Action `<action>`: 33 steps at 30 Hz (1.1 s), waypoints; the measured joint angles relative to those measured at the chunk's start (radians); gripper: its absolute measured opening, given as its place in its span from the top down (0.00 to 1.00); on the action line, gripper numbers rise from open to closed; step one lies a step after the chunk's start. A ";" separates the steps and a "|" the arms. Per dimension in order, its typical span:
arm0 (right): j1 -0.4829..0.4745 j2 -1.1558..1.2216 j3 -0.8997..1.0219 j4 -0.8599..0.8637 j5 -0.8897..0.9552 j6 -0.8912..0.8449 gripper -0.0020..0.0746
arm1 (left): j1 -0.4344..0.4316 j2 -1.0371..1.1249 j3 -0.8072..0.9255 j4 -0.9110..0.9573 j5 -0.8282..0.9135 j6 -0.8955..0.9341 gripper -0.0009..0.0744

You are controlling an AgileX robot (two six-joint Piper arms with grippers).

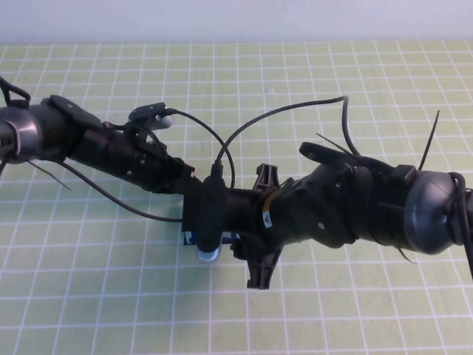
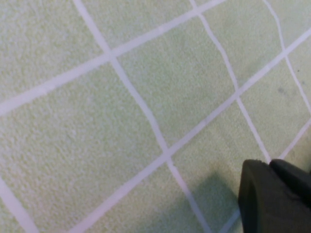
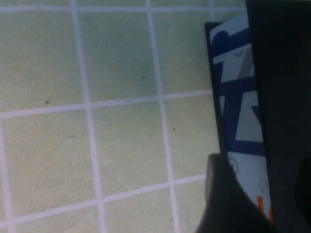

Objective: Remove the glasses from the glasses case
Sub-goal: Pick up the glasses from the glasses case

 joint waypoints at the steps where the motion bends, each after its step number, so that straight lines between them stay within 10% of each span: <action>1: -0.001 0.004 0.000 -0.009 -0.003 0.000 0.60 | 0.000 0.000 0.000 0.000 0.000 0.000 0.99; 16: -0.033 0.064 0.000 -0.049 -0.085 0.000 0.60 | 0.000 0.000 0.000 0.002 0.008 0.000 0.99; 33: -0.030 0.051 -0.009 -0.148 -0.096 0.125 0.94 | 0.000 0.000 -0.008 0.000 0.012 0.000 0.99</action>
